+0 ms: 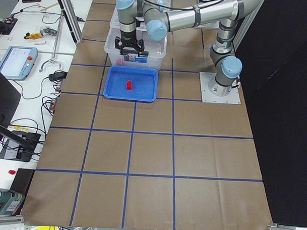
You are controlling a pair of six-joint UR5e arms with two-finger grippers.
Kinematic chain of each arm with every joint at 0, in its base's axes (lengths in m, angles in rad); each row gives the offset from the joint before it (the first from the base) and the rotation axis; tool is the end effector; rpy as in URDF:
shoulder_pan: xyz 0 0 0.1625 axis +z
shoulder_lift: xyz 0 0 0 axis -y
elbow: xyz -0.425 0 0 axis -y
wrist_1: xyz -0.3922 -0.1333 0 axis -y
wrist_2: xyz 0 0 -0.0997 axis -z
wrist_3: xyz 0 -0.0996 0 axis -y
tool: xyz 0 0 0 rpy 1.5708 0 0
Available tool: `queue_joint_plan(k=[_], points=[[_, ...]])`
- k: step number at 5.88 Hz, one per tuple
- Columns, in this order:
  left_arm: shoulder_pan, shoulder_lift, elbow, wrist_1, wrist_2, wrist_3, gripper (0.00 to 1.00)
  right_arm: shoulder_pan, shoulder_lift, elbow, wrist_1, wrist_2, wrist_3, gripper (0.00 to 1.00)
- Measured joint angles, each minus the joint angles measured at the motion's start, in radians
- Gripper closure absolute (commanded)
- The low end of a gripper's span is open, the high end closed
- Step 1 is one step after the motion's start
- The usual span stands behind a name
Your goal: Place red block in blue tray from box
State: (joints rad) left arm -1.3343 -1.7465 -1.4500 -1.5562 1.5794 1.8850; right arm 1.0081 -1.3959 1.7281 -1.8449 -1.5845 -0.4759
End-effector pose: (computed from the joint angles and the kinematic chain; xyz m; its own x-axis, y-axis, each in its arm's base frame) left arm 0.0028 -0.5769 0.4559 0.0778 0.9961 0.0410 0.9970 -0.0777 -0.0043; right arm -0.1757 -0.5258 0.3479 -0.9961 0.0867 -0.0144 0.0857 0.9946 0.0579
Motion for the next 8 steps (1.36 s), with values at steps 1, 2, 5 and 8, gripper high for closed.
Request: queue_joint_plan(k=[1, 2, 5, 8], points=[[-0.003, 0.013, 0.064, -0.111, -0.001, -0.012, 0.02, 0.019, -0.011, 0.015, 0.000, 0.001, 0.001, 0.00], [-0.010, 0.025, 0.082, -0.157, -0.002, -0.045, 0.02, 0.032, -0.015, 0.021, 0.000, 0.003, 0.002, 0.00], [-0.169, 0.040, 0.086, -0.123, 0.024, -0.509, 0.02, 0.102, -0.017, 0.024, -0.001, 0.006, 0.023, 0.00], [-0.227, 0.050, 0.059, -0.081, 0.038, -1.222, 0.02, 0.166, -0.017, 0.024, 0.001, 0.021, 0.040, 0.00]])
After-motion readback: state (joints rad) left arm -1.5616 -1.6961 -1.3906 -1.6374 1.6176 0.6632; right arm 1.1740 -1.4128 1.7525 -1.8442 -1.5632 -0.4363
